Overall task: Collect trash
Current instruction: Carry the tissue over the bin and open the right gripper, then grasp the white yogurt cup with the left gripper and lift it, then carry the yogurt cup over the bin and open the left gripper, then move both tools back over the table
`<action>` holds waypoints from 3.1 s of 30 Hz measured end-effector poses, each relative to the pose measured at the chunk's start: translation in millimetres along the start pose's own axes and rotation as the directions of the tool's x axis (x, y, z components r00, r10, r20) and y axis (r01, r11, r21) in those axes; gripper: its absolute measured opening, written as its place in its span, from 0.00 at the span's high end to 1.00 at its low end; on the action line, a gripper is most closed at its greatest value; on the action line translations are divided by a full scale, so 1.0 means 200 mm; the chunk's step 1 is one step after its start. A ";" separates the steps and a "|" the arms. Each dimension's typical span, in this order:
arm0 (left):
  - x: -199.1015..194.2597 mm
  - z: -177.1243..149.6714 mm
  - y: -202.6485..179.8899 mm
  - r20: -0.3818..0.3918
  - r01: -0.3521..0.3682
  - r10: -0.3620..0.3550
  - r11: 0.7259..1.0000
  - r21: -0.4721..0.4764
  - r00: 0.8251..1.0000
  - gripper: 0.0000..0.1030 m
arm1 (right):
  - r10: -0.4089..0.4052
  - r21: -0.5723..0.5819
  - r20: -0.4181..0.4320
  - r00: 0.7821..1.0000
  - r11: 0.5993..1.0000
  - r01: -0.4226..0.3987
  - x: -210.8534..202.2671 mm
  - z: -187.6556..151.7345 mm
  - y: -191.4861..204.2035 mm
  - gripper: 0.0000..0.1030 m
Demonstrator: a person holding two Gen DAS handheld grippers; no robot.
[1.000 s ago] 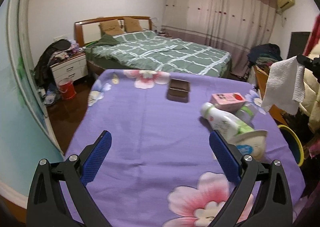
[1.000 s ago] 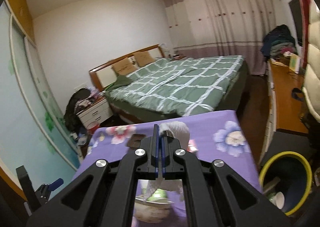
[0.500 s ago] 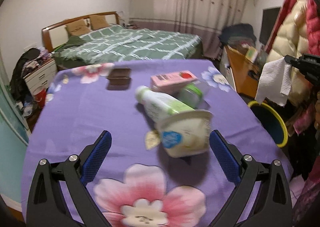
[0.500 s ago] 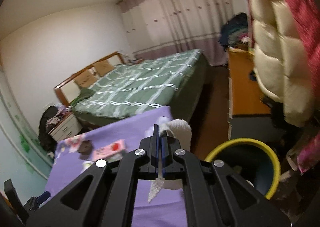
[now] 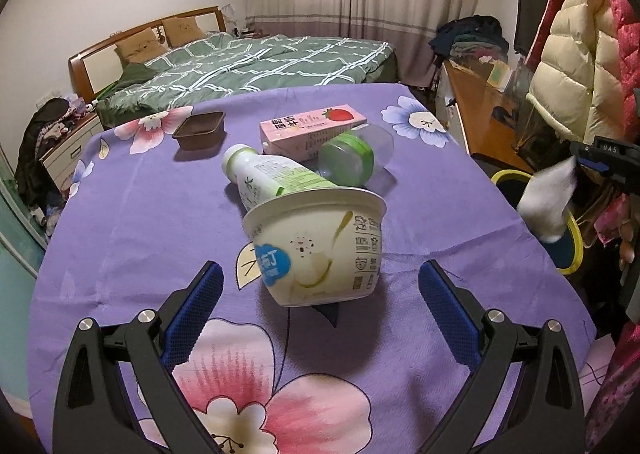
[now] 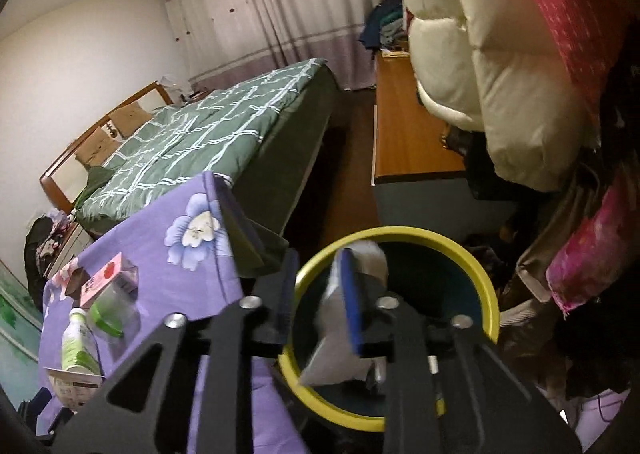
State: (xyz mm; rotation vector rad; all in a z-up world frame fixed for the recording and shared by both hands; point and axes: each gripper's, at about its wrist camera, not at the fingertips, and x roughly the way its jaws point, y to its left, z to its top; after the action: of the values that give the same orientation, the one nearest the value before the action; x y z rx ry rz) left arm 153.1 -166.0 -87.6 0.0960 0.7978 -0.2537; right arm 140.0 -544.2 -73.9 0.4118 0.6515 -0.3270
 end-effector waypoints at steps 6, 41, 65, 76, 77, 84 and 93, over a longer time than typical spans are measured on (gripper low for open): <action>0.03 0.01 0.01 -0.016 -0.013 0.012 1.000 -0.010 1.000 0.06 | -0.004 0.000 -0.007 1.000 1.000 0.004 0.01 -0.01 -0.04 0.77; 0.06 0.01 0.02 -0.028 -0.033 0.032 0.999 -0.021 0.999 0.22 | 0.071 0.070 -0.054 0.996 0.995 -0.067 0.03 -0.15 -0.14 0.77; -0.06 0.21 -0.66 0.035 0.240 -0.251 0.952 0.188 0.967 0.22 | 0.042 0.077 -0.002 0.999 0.996 -0.041 -0.17 -0.21 -0.31 0.77; 0.25 0.40 -1.20 -0.056 0.380 -0.379 0.887 0.264 0.924 0.22 | 0.000 0.141 -0.006 1.000 0.990 0.001 -0.16 -0.23 -0.51 0.70; 0.28 0.40 -1.24 -0.065 0.387 -0.384 0.883 0.266 0.921 0.22 | -0.006 0.146 -0.006 1.000 0.989 0.006 -0.16 -0.23 -0.52 0.69; 0.47 0.42 -1.41 -0.091 0.388 -0.378 0.880 0.272 0.921 0.18 | -0.022 0.159 -0.010 1.000 0.987 0.023 -0.16 -0.23 -0.54 0.64; 0.32 0.48 -1.14 0.005 0.369 -0.377 0.909 0.194 0.926 0.10 | -0.009 0.118 -0.015 1.000 0.993 0.010 -0.17 -0.23 -0.44 0.63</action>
State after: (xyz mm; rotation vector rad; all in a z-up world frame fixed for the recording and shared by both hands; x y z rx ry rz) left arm 202.3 -415.9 -64.8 0.1169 0.7446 -0.6947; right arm 55.4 -593.7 -108.5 0.5241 0.6501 -0.3732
